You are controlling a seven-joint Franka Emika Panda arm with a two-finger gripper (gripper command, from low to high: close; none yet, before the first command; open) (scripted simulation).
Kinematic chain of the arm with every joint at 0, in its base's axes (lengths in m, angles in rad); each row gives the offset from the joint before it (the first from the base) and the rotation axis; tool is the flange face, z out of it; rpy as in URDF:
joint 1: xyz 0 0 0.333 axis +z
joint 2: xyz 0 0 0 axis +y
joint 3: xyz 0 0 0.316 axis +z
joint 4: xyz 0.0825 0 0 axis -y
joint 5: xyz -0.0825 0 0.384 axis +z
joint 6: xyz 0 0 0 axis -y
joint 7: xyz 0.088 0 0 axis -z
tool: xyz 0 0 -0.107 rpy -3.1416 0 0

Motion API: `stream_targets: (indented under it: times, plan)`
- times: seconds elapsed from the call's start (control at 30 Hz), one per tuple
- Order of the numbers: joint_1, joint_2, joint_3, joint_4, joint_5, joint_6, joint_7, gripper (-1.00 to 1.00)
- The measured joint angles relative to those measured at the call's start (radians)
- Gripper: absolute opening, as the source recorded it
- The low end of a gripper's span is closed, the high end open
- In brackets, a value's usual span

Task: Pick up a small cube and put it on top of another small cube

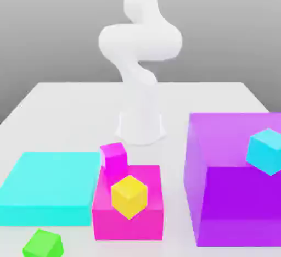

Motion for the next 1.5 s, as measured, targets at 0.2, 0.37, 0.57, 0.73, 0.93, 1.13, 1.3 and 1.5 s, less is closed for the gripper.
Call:
stream_targets:
  times: [0.2, 0.37, 0.57, 0.73, 0.93, 1.13, 1.3, 1.5]
  plan:
    - [-0.001, 0.223, -0.067, 0.006, 0.031, 0.061, -0.037, 0.0]
    - [-0.008, 0.404, -0.117, 0.011, 0.066, 0.111, -0.073, 0.0]
    - [-0.032, 0.622, -0.164, 0.017, 0.113, 0.169, -0.12, 0.0]
    - [-0.076, 0.804, -0.179, 0.022, 0.145, 0.219, -0.155, 0.0]
    - [-0.118, 1.018, -0.2, 0.027, 0.159, 0.28, -0.179, 0.0]
    - [-0.172, 1.225, -0.154, 0.061, 0.215, 0.412, -0.224, -1.0]
    - [-0.172, 1.225, -0.153, 0.061, 0.215, 0.412, -0.224, -1.0]
    - [-0.144, 1.104, -0.192, 0.034, 0.167, 0.319, -0.19, -1.0]
